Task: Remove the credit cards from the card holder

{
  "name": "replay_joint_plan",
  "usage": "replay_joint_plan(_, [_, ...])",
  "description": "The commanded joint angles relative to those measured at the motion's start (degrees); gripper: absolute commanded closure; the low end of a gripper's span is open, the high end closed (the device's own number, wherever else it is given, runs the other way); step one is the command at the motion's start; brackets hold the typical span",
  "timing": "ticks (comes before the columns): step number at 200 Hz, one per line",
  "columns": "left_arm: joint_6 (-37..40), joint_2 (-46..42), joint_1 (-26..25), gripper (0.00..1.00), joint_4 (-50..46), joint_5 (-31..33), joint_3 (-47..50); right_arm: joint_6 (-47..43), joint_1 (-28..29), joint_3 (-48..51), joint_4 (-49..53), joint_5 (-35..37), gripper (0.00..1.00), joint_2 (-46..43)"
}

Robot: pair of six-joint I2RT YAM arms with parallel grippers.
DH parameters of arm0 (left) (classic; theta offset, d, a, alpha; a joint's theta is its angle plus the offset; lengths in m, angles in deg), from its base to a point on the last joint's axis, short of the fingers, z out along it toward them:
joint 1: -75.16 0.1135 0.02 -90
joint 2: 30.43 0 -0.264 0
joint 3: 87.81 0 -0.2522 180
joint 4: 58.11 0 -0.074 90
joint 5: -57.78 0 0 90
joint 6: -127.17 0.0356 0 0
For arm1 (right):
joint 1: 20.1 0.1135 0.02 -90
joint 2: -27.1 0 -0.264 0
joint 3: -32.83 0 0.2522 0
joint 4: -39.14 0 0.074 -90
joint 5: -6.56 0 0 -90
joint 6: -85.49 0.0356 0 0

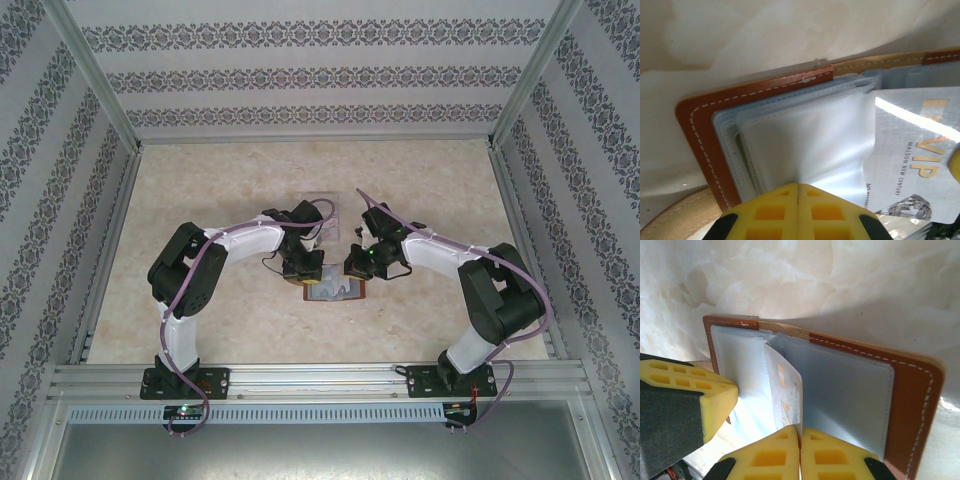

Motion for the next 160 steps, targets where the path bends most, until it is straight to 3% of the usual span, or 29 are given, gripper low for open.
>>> replay_joint_plan(1, [1.3,0.2,-0.8,0.96,-4.9,2.8,-1.0,-1.0,-0.7,-0.7,3.7,3.7,0.92,-1.1])
replay_joint_plan(120, [0.7,-0.5,-0.8,0.96,-3.3,1.2,-0.7,-0.9,-0.7,-1.2,4.7,4.6,0.93,-2.0])
replay_joint_plan(160, [0.1,-1.2,-0.8,0.89,-2.5,0.3,-1.4,-0.7,-0.6,-1.3,4.6,4.1,0.93,-2.3])
